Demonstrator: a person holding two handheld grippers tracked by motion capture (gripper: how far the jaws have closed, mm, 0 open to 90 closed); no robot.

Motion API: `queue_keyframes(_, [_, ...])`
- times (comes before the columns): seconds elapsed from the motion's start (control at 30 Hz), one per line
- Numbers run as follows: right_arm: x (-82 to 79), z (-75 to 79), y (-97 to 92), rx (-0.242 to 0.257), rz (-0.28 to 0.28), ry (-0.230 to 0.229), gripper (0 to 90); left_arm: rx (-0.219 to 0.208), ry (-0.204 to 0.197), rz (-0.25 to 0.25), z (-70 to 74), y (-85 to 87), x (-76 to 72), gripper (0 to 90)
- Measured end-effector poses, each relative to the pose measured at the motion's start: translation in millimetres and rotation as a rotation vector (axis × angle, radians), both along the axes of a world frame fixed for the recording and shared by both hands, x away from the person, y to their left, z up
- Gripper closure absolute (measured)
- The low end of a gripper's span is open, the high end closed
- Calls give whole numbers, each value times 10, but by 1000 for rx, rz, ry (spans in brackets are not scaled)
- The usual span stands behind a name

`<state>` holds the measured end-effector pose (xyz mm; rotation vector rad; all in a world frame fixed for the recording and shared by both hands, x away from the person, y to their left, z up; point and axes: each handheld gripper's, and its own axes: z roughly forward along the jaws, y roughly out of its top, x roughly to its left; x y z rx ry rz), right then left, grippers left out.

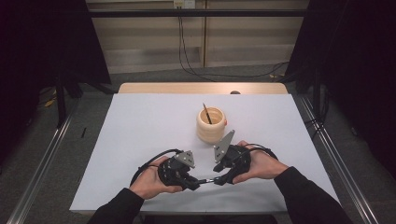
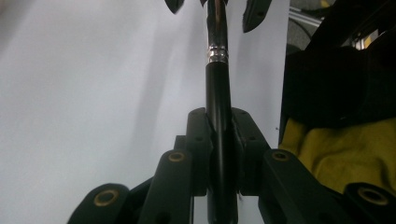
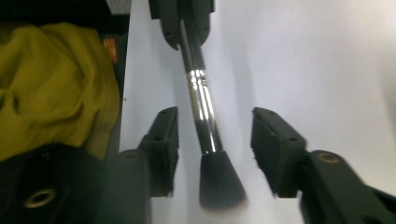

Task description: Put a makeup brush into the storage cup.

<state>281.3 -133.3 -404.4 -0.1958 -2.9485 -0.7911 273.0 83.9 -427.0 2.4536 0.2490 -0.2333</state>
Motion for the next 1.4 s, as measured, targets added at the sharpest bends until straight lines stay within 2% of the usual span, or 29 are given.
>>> queue_keyframes(0.07, [-12,22,-37,18,-31,-6,470,-10,-2,12,4,33,-14,794])
queue_keyframes(0.1, [-1,29,-68,48,-33,-19,436,-7,-7,9,7,46,-12,794])
queue_keyframes(0.17, [6,37,-109,78,-54,-26,407,-20,-5,26,5,77,-7,794])
queue_keyframes(0.27, [4,23,-158,93,-101,-26,357,-40,-6,36,0,105,-14,793])
queue_keyframes(0.3, [-7,17,-173,97,-100,-24,329,-43,-2,42,-1,109,-28,793])
queue_keyframes(0.4, [-24,-18,-198,121,-125,-25,250,-45,-18,51,-10,122,-45,794])
queue_keyframes(0.47, [-29,-35,-217,132,-164,-23,199,-50,-23,58,2,139,-43,794])
queue_keyframes(0.57, [-24,-48,-276,178,-225,-31,147,-65,-19,69,5,146,-59,794])
queue_keyframes(0.6, [-29,-50,-311,188,-238,-44,140,-68,-21,71,4,146,-63,794])
queue_keyframes(0.67, [-40,-55,-334,204,-256,-37,82,-68,-27,78,12,152,-72,794])
queue_keyframes(0.73, [-46,-67,-368,250,-261,-46,72,-76,-39,80,15,165,-63,793])
queue_keyframes(0.77, [-52,-68,-389,266,-268,-51,69,-90,-32,95,13,165,-68,794])
queue_keyframes(0.8, [-56,-67,-410,282,-289,-61,73,-75,-42,92,22,175,-63,794])
queue_keyframes(0.87, [-70,-67,-437,311,-310,-63,73,-86,-28,106,14,176,-71,793])
queue_keyframes(0.9, [-76,-71,-454,326,-322,-64,73,-71,-35,108,21,176,-77,793])
queue_keyframes(1.0, [-99,-75,-488,342,-353,-84,93,-84,-36,102,26,187,-86,794])
queue_keyframes(1.03, [-103,-70,-496,344,-356,-83,82,-72,-46,108,43,194,-88,793])
queue_keyframes(1.07, [-98,-67,-504,349,-354,-78,74,-91,-41,116,42,200,-87,793])
queue_keyframes(1.1, [-104,-58,-514,364,-367,-81,75,-77,-59,103,54,212,-73,793])
queue_keyframes(1.13, [-108,-56,-520,379,-371,-79,75,-108,-49,119,40,215,-79,793])
queue_keyframes(1.23, [-127,-53,-546,418,-383,-80,68,-122,-40,126,41,235,-86,793])
queue_keyframes(1.3, [-144,-63,-566,468,-401,-79,71,-130,-44,134,42,242,-100,793])
queue_keyframes(1.4, [-163,-65,-602,497,-416,-100,62,-149,-52,153,62,267,-128,793])
